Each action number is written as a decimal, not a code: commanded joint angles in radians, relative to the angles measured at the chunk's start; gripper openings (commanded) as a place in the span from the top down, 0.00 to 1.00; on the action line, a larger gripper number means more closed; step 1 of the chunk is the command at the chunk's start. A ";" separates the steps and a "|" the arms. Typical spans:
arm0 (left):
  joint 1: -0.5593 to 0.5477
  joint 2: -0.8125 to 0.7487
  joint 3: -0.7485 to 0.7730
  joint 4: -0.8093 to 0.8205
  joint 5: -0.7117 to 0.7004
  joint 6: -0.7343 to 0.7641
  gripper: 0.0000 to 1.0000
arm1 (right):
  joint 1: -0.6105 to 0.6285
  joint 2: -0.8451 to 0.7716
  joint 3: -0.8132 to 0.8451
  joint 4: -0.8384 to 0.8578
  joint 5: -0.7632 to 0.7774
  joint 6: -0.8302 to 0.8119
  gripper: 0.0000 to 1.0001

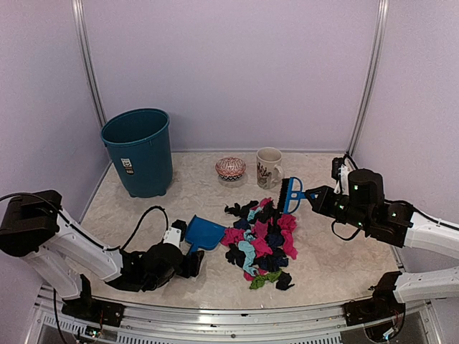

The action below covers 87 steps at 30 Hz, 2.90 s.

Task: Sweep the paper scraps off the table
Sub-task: Pick up the dustpan from the center of the board, then sweep the paper scraps into the dustpan.

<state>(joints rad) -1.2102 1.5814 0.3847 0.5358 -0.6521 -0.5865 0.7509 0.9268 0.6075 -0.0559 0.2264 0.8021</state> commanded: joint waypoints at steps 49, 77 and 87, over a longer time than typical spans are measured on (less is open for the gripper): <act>-0.018 -0.055 0.161 -0.365 -0.060 -0.041 1.00 | 0.004 0.008 0.055 -0.064 0.013 -0.102 1.00; -0.204 -0.468 0.483 -1.339 0.458 -0.102 1.00 | -0.033 0.135 0.399 -0.690 -0.530 -0.624 1.00; -0.287 -0.299 0.486 -1.285 0.480 0.014 1.00 | -0.025 0.191 0.492 -0.841 -0.386 -0.606 1.00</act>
<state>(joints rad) -1.4696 1.2190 0.8612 -0.7670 -0.1764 -0.6361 0.7242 1.1053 1.0405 -0.8017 -0.2710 0.1768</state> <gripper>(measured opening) 0.155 0.038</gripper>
